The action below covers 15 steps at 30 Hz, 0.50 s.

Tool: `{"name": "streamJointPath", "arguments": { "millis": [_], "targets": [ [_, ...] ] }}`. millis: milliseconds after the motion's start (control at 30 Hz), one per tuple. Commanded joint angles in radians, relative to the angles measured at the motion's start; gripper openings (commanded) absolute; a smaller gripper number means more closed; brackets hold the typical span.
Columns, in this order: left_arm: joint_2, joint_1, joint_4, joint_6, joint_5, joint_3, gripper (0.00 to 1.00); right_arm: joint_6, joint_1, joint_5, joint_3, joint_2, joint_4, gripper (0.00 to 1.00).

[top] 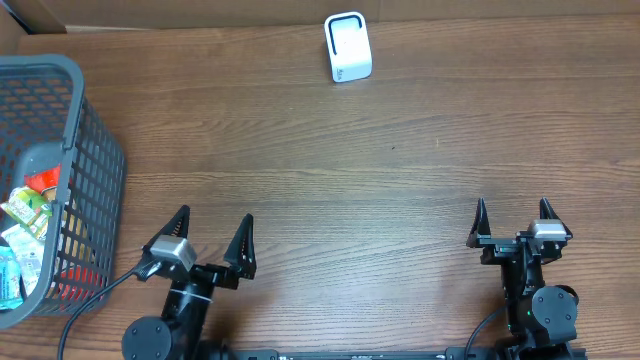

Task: Scan the item barcode
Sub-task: 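Open the left gripper and swing it toward the grey basket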

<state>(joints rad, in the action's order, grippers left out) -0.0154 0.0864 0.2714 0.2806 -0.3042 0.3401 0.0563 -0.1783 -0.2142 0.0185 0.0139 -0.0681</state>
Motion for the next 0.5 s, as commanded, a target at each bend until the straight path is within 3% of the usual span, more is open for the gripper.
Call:
{"name": "streamJointPath", "arguments": {
  "millis": [0,467],
  "targets": [
    [0.009,-0.001,0.003,-0.024,-0.011,0.042,1.00,0.004,-0.006,-0.001,-0.010,-0.009,0.007,1.00],
    [0.009,-0.001,0.014,-0.024,-0.011,0.052,1.00,0.004,-0.006,-0.001,-0.010,-0.009,0.007,1.00]
  ]
}}
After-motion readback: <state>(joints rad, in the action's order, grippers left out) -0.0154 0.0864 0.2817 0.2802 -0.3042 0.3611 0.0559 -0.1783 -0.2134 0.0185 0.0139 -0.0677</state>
